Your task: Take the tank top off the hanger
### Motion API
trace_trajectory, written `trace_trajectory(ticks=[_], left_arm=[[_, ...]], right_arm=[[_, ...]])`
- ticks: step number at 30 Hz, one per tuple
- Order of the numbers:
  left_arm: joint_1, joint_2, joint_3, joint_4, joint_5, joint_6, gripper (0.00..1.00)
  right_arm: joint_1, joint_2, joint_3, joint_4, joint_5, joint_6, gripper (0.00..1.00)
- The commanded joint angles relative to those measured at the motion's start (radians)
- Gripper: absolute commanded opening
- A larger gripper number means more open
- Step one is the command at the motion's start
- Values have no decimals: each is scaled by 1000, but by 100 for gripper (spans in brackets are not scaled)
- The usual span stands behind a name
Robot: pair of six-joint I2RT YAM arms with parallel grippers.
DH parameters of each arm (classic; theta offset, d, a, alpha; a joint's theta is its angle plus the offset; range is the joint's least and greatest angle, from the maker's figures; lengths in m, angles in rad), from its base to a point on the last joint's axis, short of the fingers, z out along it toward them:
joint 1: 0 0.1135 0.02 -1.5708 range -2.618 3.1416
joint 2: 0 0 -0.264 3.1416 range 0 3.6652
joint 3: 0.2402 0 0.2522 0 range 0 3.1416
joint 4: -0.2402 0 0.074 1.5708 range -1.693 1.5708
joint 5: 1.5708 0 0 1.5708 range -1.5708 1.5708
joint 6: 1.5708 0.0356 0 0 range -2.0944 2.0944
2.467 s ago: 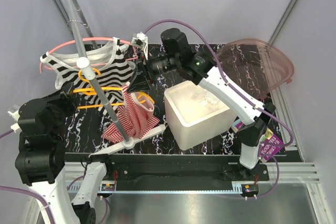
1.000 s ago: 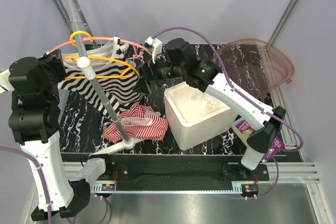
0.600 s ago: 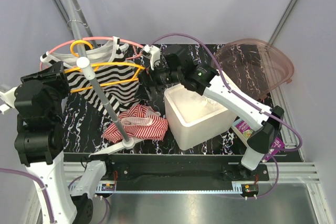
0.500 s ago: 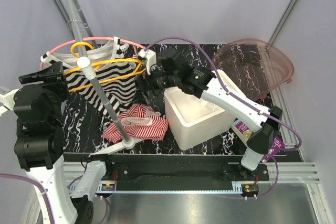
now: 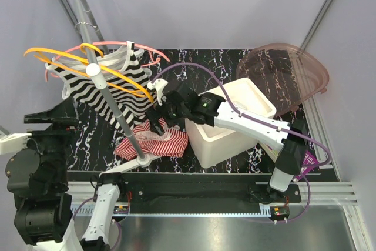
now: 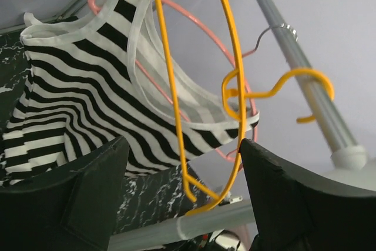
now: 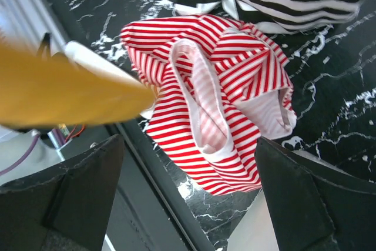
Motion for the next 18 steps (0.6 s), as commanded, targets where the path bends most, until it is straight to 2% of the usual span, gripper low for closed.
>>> trace_trajectory(ticks=[1,5,8,18], left_arm=[[-2,-5,-15,18,164,160,81],[-3,-31,-16,19,364,220,80],[-2,-72,-61,27,427,220,79],[-3,-127,-98,27,487,234,79]], right_arm=[[0,-130,-46,72,164,36,100],[3,-224,-115,97,150,53,100],[32,-296,-184,126,112,36,100],[106,-410,-256,154,-18,2,100]])
